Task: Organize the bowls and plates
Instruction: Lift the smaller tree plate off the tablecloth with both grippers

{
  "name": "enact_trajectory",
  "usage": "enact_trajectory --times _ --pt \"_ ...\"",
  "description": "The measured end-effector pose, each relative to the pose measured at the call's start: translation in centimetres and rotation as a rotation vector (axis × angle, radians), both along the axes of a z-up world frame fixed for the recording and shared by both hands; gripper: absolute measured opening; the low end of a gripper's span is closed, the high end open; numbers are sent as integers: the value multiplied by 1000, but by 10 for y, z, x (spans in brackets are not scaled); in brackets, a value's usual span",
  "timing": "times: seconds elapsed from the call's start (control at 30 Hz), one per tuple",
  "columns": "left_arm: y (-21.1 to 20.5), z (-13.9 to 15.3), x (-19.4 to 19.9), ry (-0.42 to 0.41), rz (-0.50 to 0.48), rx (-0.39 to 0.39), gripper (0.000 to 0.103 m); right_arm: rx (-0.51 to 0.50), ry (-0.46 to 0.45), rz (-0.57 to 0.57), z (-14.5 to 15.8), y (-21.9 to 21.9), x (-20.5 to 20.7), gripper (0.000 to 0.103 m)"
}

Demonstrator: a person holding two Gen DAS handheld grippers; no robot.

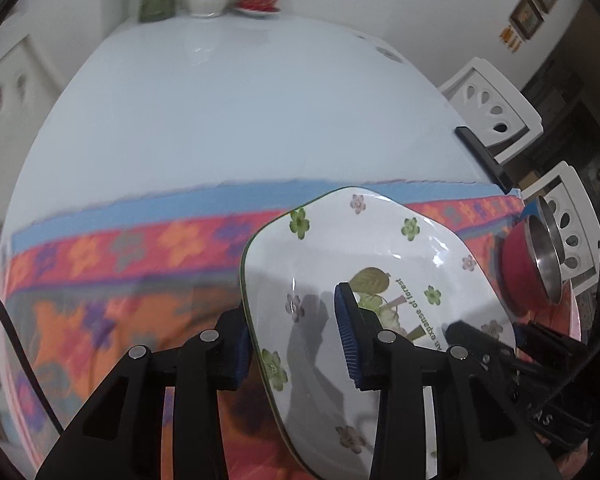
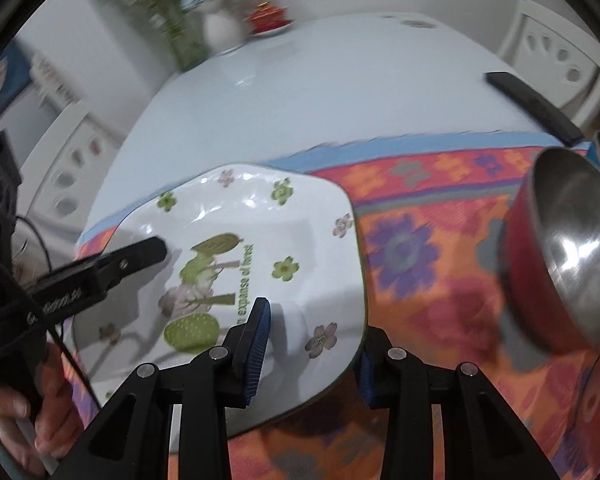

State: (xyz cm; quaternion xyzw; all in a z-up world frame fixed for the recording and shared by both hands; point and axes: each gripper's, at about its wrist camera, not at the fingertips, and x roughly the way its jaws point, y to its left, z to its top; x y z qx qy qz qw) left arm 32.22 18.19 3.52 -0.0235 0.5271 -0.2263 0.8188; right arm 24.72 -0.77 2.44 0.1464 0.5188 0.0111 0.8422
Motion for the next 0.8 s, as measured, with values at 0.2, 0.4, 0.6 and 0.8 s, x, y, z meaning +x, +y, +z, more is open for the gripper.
enact_trajectory --times 0.2,0.4,0.6,0.8 --pt "25 -15 -13 54 33 3 33 32 54 98 -15 25 -14 36" --pt "21 -14 -16 26 -21 39 33 76 60 51 -16 1 -6 27" --pt "12 -16 -17 19 -7 61 33 42 44 68 -14 5 16 27" --pt "18 -4 -24 -4 23 47 33 38 42 114 -3 13 9 27"
